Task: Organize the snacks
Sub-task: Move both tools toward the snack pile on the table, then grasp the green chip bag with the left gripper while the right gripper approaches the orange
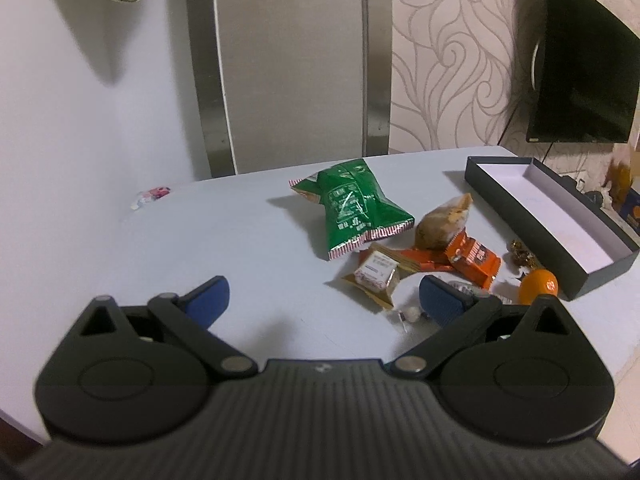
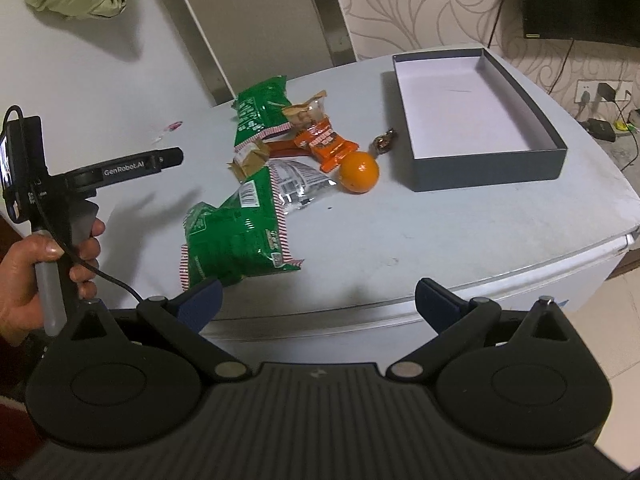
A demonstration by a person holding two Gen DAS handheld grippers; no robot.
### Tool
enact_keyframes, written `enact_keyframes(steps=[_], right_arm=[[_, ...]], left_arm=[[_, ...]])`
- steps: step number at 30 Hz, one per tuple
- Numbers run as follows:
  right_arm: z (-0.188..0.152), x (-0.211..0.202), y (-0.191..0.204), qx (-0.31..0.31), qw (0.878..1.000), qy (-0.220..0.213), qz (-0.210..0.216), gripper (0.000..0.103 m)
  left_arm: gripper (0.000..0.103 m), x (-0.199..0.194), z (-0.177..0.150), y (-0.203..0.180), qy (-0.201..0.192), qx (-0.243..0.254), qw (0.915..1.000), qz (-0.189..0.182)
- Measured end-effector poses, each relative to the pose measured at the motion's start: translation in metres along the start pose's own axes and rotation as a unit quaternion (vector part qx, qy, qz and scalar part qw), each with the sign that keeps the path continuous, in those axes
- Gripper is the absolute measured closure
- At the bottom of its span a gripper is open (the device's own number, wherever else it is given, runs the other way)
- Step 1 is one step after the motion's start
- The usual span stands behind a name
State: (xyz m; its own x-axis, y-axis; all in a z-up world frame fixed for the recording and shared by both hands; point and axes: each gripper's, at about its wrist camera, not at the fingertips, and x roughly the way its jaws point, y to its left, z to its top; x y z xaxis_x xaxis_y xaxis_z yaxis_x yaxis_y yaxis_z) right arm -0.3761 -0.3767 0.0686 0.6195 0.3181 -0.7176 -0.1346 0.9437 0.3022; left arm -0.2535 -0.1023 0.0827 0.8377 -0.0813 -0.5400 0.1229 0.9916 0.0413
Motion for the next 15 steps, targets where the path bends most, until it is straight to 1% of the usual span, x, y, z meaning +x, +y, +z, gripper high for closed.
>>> enact_keyframes(steps=[7,15], right_arm=[[0.000,0.003,-0.001,-0.001,1.000,0.003,0.006,0.000],[-0.001,0.009,-0.004,-0.005,1.000,0.018,0.016,0.000]], left_arm=[[0.000,-0.005,-0.007,-0.004,0.000,-0.002,1.0000,-0.007],[0.000,-0.008,-0.015,-0.008,0.003,0.002,0.9999,-0.011]])
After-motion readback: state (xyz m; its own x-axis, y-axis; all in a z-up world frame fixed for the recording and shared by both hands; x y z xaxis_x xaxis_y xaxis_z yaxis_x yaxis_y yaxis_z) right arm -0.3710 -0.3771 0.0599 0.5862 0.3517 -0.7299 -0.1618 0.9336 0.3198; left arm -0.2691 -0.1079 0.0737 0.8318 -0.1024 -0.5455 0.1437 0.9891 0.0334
